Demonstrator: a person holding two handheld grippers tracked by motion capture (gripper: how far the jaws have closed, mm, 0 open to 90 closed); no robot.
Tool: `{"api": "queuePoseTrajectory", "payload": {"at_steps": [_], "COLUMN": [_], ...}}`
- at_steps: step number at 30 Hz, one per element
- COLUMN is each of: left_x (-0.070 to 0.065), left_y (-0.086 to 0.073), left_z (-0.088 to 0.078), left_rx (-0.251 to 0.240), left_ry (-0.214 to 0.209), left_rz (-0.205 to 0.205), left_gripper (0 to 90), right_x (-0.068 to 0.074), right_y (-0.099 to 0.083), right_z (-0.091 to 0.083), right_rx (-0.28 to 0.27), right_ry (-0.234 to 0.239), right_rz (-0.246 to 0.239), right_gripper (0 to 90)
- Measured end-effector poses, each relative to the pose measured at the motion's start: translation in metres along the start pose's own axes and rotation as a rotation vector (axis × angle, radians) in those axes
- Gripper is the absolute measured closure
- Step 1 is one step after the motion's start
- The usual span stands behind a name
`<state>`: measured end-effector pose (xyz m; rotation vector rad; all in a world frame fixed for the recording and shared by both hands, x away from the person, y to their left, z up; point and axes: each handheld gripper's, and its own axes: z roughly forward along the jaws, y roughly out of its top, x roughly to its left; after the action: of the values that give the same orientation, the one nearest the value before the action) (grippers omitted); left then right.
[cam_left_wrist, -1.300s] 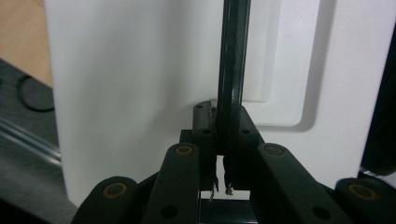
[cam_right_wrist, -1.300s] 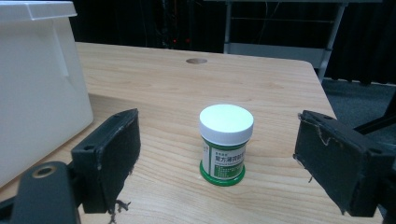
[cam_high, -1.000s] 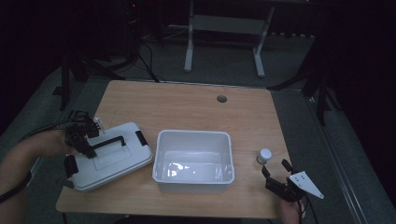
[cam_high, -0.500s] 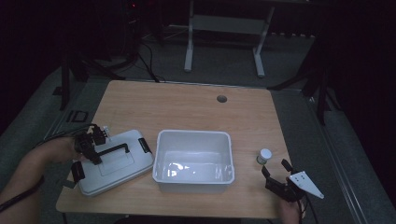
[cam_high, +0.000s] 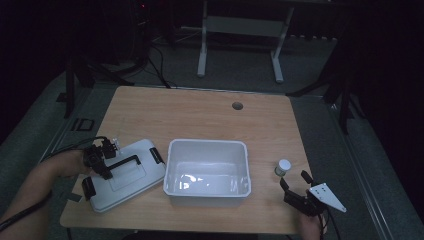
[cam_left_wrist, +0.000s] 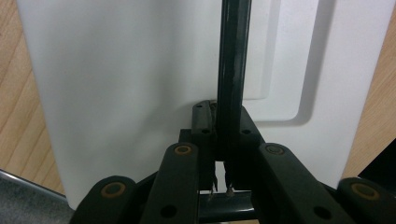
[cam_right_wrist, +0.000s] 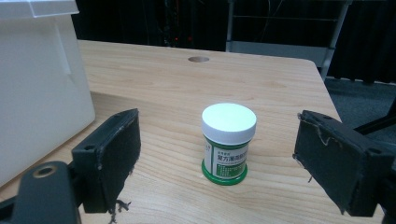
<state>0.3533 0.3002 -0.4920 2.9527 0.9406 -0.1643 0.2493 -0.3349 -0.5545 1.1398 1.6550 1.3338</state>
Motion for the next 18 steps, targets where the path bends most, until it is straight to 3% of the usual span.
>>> {"api": "queuePoseTrajectory", "payload": {"at_steps": [2,5,8,14,18], "left_x": [0.0,0.0017,0.0022,0.001,0.0014], "left_y": [0.0001,0.0008,0.0012,-0.0002,-0.0029], "left_z": [-0.0009,-0.0009,-0.0014,-0.004,-0.0048], "left_rx": [0.004,0.014,-0.007,-0.028,-0.031], "left_ry": [0.001,-0.004,-0.007,-0.003,0.009], "left_rz": [-0.012,-0.031,-0.046,-0.029,-0.028], "left_gripper": [75.5,59.9,50.4,42.8,36.1], "right_x": [0.0,-0.0002,-0.0009,-0.005,-0.0088], "right_y": [0.0,0.0002,0.0005,0.0023,0.0031], "right_z": [0.0001,0.0001,0.0004,0.0002,0.002], "right_rx": [0.001,0.006,0.016,0.057,0.134], "right_ry": [0.001,0.002,0.008,0.004,-0.009], "right_rz": [0.0,-0.001,0.002,0.008,-0.006], "right_gripper": [14.1,14.1,14.1,14.1,14.1]}}
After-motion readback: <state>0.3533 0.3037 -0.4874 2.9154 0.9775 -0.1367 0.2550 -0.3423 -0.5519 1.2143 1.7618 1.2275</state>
